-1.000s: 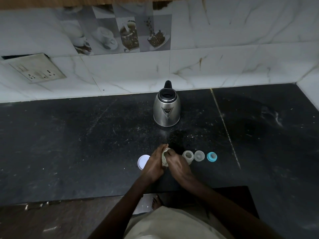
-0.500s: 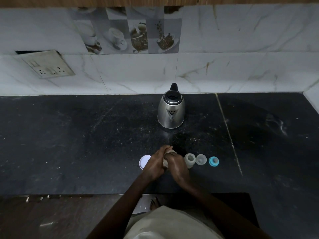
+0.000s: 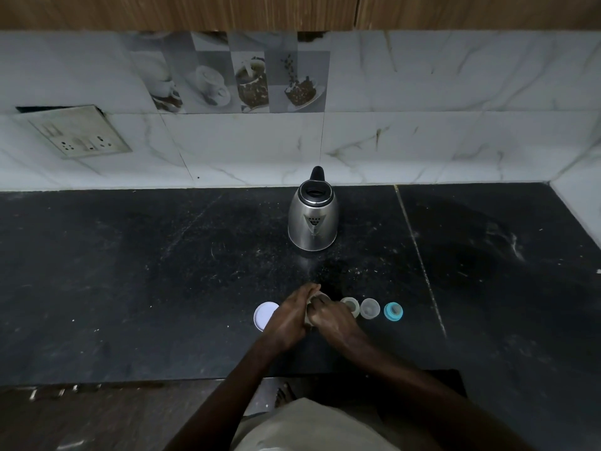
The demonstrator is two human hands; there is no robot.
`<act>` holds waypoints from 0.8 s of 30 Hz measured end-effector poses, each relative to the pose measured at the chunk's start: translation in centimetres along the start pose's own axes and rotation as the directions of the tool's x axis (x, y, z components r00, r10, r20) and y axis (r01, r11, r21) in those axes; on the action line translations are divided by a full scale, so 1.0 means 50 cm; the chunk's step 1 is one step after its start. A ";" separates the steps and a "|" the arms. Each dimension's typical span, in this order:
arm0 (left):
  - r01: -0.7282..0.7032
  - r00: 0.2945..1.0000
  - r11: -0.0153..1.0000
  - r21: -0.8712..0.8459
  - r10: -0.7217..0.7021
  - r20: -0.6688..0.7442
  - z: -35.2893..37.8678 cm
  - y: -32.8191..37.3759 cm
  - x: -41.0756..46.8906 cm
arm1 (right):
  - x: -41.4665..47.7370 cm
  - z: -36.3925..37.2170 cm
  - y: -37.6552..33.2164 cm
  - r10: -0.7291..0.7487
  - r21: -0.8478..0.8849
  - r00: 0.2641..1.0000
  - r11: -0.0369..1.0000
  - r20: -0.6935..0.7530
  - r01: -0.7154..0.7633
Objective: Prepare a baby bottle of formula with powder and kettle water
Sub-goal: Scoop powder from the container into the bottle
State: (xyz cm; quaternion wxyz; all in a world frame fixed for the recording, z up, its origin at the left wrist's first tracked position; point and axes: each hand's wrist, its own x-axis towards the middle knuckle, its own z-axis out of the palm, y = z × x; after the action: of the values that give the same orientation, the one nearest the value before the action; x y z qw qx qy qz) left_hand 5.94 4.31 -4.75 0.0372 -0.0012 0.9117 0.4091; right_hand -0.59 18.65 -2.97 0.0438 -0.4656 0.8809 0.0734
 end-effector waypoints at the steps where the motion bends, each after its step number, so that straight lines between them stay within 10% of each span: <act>1: 0.001 1.000 1.000 0.000 -0.001 -0.005 -0.001 0.000 0.001 | 0.005 -0.008 -0.007 0.031 0.013 0.998 0.999 0.046 -0.032; 6: 0.008 1.000 0.999 -0.034 -0.008 -0.008 -0.012 -0.008 -0.003 | 0.026 -0.047 -0.030 0.136 0.217 0.967 0.959 0.217 -0.184; 17: 0.108 0.992 0.983 -0.148 -0.115 -0.044 -0.020 -0.037 0.000 | 0.002 -0.046 -0.033 0.190 0.221 0.980 0.955 0.051 -0.197; 24: 0.067 0.997 0.994 -0.090 -0.071 -0.036 -0.015 -0.029 0.005 | 0.042 -0.059 -0.025 0.089 0.260 0.959 0.952 0.270 -0.162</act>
State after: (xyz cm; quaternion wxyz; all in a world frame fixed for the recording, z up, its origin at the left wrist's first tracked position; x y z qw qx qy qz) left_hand 5.67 2.77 -5.35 0.0334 -0.0424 0.8927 0.4474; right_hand -0.76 15.73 -0.45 0.2172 -0.3840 0.8974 0.0105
